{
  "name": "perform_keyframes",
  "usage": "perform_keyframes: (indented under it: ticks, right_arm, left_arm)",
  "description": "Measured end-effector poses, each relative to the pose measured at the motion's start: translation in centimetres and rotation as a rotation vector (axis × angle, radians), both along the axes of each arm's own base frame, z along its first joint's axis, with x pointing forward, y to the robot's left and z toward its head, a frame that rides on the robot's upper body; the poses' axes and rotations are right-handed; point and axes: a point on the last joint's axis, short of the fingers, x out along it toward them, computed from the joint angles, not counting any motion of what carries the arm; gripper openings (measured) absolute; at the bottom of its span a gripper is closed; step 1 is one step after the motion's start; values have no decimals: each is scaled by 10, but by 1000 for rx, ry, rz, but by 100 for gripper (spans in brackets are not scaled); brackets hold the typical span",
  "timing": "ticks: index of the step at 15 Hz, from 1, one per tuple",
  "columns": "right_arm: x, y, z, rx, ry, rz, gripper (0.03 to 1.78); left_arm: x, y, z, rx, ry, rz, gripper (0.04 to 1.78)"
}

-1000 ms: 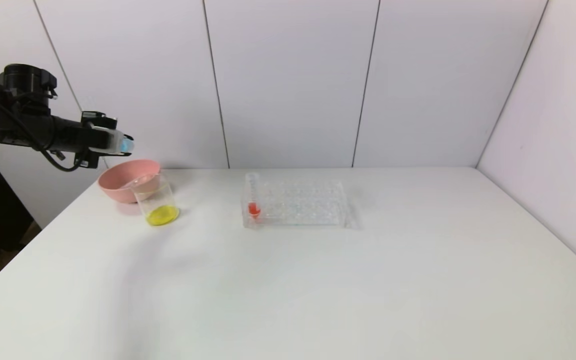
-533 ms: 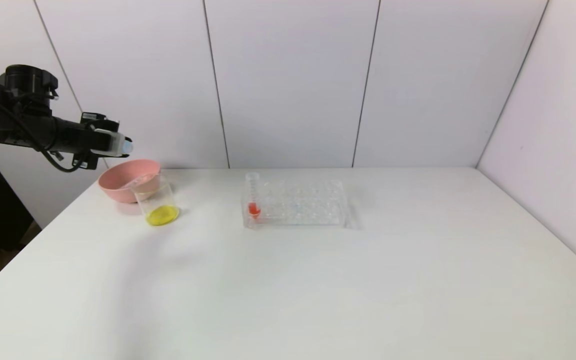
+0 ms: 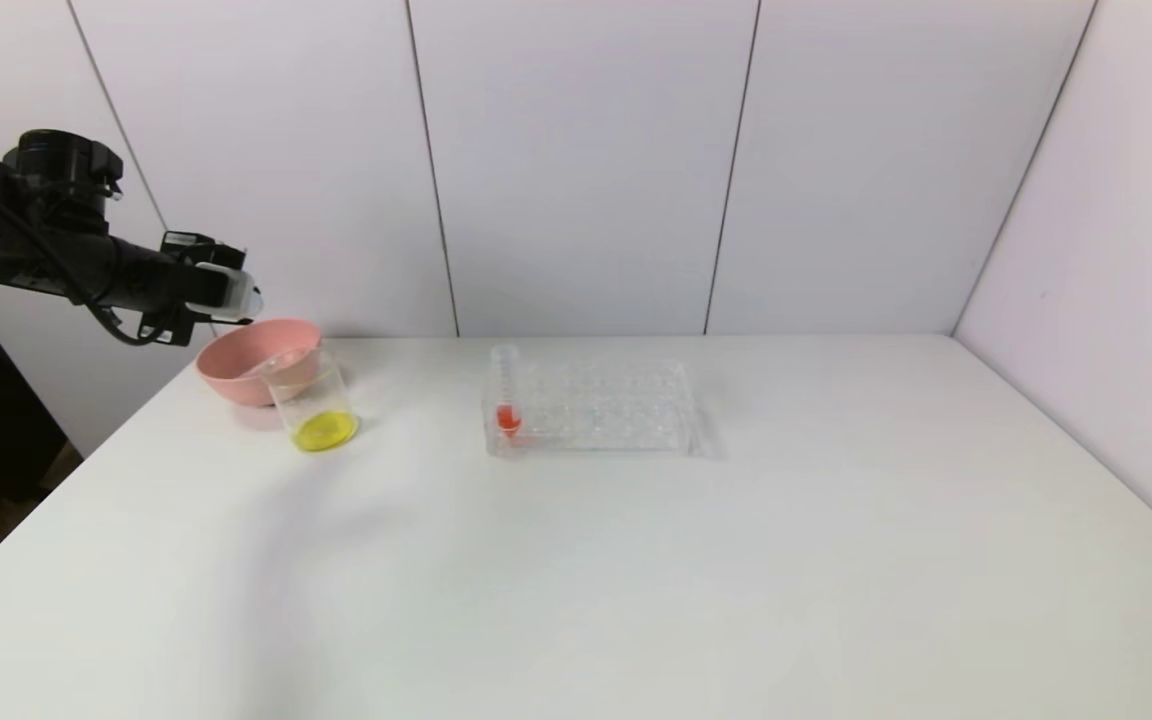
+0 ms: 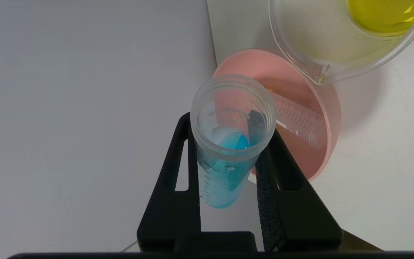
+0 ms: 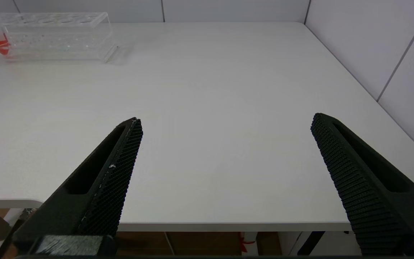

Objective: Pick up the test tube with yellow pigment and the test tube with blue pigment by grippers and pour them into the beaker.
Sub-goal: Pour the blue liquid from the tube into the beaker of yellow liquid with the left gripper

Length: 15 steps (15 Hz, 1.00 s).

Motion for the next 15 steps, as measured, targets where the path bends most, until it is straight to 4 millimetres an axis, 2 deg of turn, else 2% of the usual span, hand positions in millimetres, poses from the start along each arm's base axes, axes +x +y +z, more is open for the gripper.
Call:
perform_keyframes:
  ticks: [15]
  right_arm:
    - [0,0,0,0,0,0,171]
  left_arm:
    - [-15,-10,0,-28,147,77,46]
